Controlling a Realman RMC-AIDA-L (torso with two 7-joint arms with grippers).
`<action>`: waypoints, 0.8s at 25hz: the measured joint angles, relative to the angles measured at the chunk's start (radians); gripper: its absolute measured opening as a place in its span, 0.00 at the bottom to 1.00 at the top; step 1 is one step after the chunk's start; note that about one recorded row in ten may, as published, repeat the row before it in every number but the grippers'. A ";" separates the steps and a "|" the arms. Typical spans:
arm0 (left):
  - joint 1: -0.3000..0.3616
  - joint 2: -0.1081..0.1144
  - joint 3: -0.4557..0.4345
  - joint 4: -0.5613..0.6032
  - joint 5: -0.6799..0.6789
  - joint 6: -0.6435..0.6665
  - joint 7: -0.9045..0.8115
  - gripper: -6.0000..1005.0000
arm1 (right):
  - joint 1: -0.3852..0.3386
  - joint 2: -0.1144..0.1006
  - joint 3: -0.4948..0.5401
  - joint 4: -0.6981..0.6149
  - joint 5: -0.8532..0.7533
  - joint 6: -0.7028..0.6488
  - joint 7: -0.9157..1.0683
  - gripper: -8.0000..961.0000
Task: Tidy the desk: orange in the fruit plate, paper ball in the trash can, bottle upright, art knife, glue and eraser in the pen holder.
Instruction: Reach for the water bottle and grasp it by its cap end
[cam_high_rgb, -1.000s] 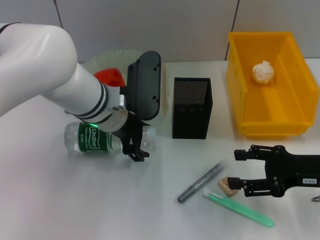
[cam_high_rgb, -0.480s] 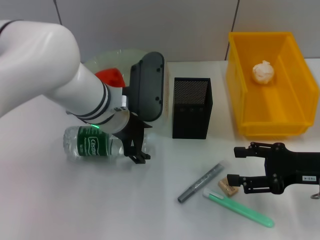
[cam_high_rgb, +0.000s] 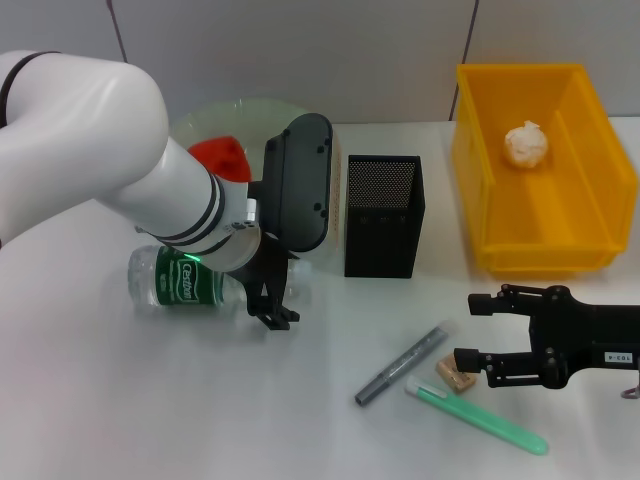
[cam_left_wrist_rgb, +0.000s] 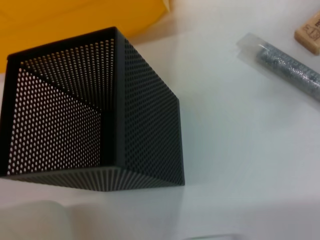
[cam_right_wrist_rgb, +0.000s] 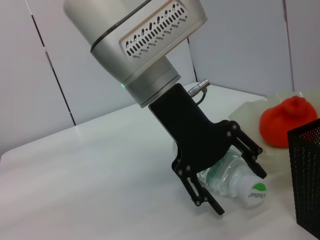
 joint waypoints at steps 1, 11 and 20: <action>0.000 0.000 0.000 0.000 0.000 0.000 0.000 0.77 | 0.000 0.000 0.000 0.000 0.000 0.000 0.000 0.85; 0.006 0.000 0.021 0.010 0.042 -0.014 -0.033 0.57 | 0.000 0.000 0.000 -0.001 0.000 -0.009 0.001 0.85; 0.008 0.000 0.047 0.014 0.049 -0.026 -0.046 0.50 | 0.000 -0.002 0.000 0.000 0.000 -0.009 0.001 0.85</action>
